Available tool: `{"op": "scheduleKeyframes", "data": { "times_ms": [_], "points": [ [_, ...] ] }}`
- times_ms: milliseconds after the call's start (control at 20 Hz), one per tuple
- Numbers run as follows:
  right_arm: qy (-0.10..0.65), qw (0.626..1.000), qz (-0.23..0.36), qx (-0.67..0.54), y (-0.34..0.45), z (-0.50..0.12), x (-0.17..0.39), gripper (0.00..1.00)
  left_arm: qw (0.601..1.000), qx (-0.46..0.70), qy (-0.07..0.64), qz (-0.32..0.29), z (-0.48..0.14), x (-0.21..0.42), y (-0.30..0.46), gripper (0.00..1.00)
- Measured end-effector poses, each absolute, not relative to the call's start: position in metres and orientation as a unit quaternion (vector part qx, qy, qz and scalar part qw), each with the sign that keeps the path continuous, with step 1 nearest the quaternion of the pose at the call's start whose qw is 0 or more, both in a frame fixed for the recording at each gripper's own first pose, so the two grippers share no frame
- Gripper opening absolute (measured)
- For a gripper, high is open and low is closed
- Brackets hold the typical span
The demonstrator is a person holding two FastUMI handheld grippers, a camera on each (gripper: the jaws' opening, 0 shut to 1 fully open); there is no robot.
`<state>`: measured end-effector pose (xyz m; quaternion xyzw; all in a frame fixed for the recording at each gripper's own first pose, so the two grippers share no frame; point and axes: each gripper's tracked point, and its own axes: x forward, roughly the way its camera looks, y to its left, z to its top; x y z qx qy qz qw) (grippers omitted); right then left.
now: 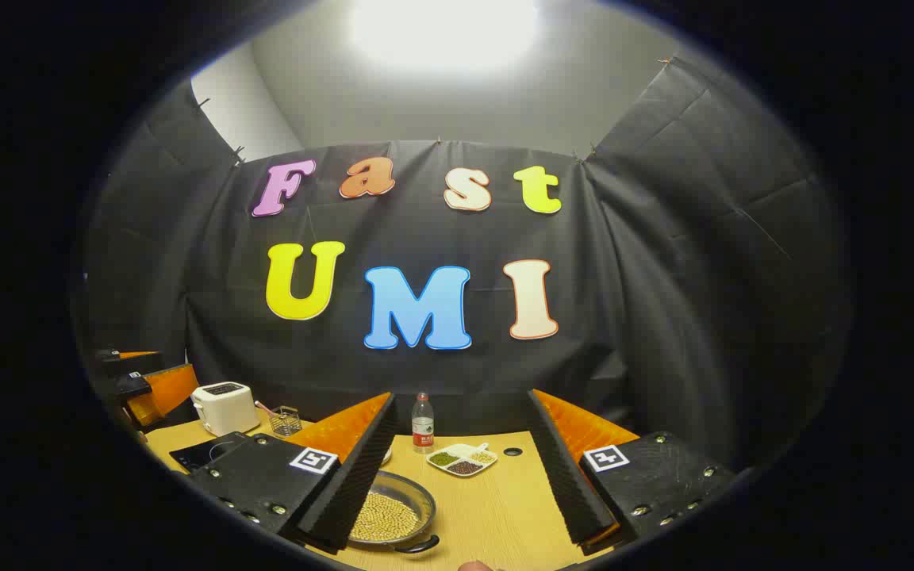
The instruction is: First push the handle of the pot to place it horizontally, then grasp the pot with both hands and set it on the induction cooktop.
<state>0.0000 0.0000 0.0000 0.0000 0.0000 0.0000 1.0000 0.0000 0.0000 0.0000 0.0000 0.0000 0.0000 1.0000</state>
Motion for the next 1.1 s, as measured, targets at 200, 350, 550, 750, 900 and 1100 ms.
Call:
{"op": "scheduleKeyframes", "data": {
  "times_ms": [200,350,550,750,900,1100],
  "points": [
    [0.004,1.000,0.007,-0.002,0.003,-0.002,0.003,0.97,1.000,0.015,-0.007,0.006,0.003,-0.004,0.003,0.92],
    [0.006,1.000,0.012,-0.005,0.005,-0.004,0.005,0.97,1.000,0.017,-0.011,0.008,0.005,-0.004,0.001,0.94],
    [0.007,1.000,0.016,-0.006,0.006,-0.005,0.008,0.97,1.000,0.015,-0.009,0.010,0.003,-0.004,0.002,0.97],
    [0.010,1.000,0.015,-0.004,0.005,-0.007,0.012,0.97,1.000,0.018,-0.010,0.012,0.004,-0.003,0.003,1.00],
    [0.013,1.000,0.016,-0.005,0.006,-0.009,0.013,0.97,1.000,0.020,-0.011,0.014,0.006,-0.001,0.005,0.92],
    [0.021,1.000,0.021,-0.005,0.010,-0.015,0.016,0.95,1.000,0.021,-0.011,0.017,0.005,-0.002,0.008,0.97]
  ]
}}
